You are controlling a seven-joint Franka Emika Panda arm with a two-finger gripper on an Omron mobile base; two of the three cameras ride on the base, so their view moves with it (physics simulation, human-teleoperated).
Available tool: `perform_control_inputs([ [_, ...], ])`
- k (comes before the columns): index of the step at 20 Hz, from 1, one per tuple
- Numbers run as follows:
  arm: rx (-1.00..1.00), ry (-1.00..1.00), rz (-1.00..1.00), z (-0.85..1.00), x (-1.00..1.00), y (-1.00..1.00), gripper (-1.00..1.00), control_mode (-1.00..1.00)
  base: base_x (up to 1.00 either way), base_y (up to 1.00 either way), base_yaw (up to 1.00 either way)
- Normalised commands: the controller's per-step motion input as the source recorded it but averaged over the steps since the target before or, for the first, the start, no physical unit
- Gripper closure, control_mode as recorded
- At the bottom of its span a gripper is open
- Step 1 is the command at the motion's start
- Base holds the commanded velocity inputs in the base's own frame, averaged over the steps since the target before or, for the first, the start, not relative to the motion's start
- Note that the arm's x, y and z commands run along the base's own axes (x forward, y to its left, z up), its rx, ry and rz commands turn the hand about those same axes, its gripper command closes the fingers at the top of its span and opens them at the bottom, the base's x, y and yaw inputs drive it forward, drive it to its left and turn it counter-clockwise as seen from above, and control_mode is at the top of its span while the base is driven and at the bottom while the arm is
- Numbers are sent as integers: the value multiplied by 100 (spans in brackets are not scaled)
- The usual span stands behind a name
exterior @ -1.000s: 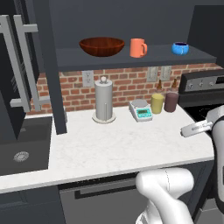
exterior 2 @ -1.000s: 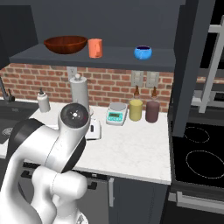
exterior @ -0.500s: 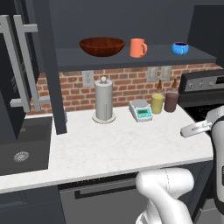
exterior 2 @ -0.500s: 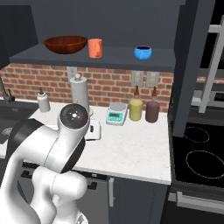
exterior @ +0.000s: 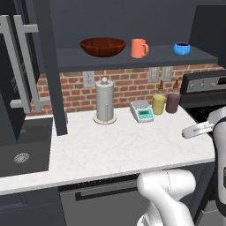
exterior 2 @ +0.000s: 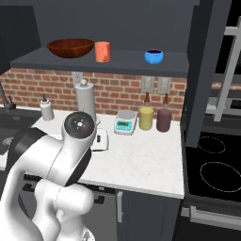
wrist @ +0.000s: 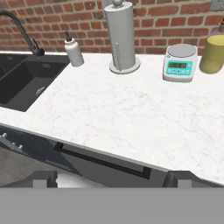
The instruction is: Gather all objects into one cabinet and sort the glasses and bowls to opposite sides.
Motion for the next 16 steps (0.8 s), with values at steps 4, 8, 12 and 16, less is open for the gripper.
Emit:
perform_control_inputs([
  [4,0,0,0,0,0,0,-100,-100,0,0,0],
  [8,0,0,0,0,0,0,-100,-100,0,0,0],
  [12,0,0,0,0,0,0,-100,100,0,0,0],
  [16,0,0,0,0,0,0,-100,100,-55,0,0],
])
